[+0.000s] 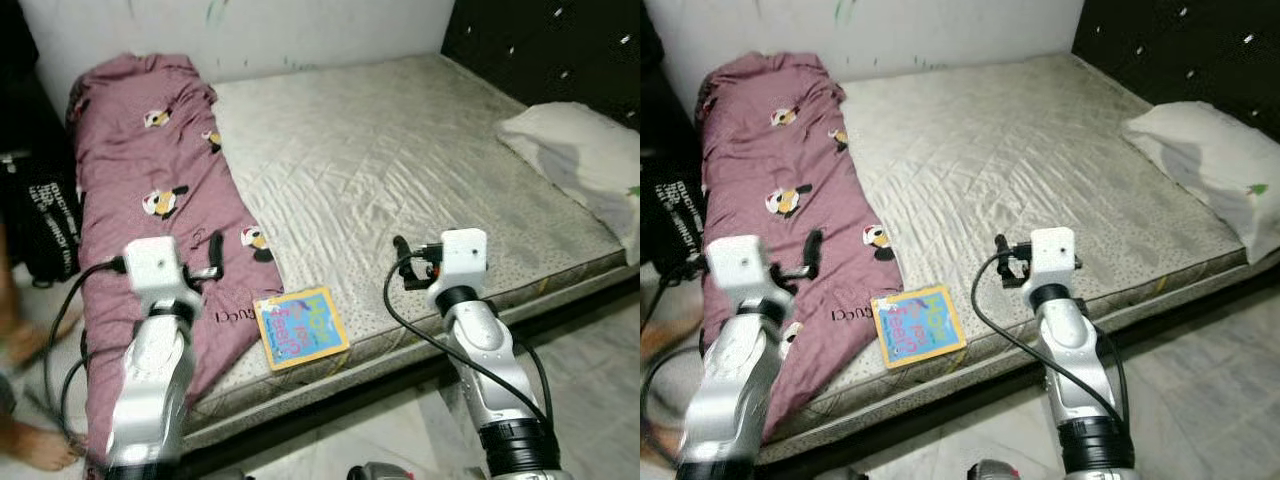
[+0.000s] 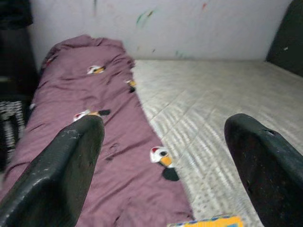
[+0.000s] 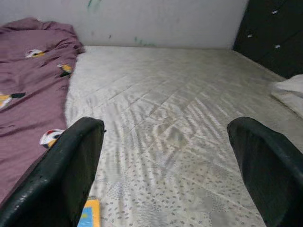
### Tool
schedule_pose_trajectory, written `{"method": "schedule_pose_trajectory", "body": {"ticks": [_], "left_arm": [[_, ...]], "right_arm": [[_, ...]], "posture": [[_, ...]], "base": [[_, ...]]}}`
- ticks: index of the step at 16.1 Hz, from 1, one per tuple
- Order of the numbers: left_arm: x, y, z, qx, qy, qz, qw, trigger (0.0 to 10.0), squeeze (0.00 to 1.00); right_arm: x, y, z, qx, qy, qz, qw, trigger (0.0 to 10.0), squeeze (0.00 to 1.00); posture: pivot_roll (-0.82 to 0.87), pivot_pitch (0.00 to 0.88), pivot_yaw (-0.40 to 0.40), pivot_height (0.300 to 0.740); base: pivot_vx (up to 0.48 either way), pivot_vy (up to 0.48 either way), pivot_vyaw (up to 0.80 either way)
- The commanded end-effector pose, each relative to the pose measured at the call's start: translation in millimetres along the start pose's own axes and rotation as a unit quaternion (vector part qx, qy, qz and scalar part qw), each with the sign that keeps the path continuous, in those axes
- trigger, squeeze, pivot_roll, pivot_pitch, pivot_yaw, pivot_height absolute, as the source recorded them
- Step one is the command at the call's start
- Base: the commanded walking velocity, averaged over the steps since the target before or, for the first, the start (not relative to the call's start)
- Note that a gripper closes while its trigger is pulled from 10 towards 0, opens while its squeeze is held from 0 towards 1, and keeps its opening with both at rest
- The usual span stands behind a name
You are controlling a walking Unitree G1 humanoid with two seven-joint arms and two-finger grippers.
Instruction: Clean up the room
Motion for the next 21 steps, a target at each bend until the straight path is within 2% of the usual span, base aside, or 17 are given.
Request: {"method": "schedule_pose_trajectory", "body": {"ticks": [1,3,8,11,21], "left_arm": [[4.4,2,4.6,-0.001,0.0,0.0,1.0,10.0,0.0],[10.0,-4,12.0,-0.035,0.023,0.009,0.999,10.0,0.0],[18.1,-16,8.0,-0.03,-0.002,0.03,0.999,10.0,0.0],[23.0,-16,5.7,-0.013,-0.005,0.029,0.999,10.0,0.0],[22.3,-16,4.7,-0.022,-0.012,0.028,0.999,10.0,0.0]], "right_arm": [[-0.5,2,8.2,-0.001,0.011,-0.004,1.0,10.0,0.0],[2.3,4,11.8,-0.008,0.007,-0.009,1.0,10.0,0.0],[16.4,2,1.9,-0.007,-0.004,-0.004,1.0,10.0,0.0],[25.3,5,-3.0,-0.008,-0.014,-0.009,1.0,10.0,0.0],[30.7,5,-2.7,-0.006,-0.015,-0.01,1.0,10.0,0.0]], "posture": [[0.07,0.019,0.016,0.74],[0.05,0.034,0.033,0.74],[0.02,0.08,0.025,0.74],[0.01,0.09,0.027,0.74],[0.01,0.093,0.031,0.74]], "base": [[0.0,0.0,0.0],[0.0,0.0,0.0],[0.0,0.0,0.0],[0.0,0.0,0.0],[0.0,0.0,0.0]]}}
Point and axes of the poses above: a point about 5 cm out from each wrist's last joint towards the gripper, its own x axis pointing back from the gripper into the wrist, its own y axis along the axis of the wrist's last joint, z = x × y, the point moved 5 cm from there along -x, pointing out of the wrist towards the gripper, and after that the axes turned 14 degrees about -x, right-handed, at the moved point
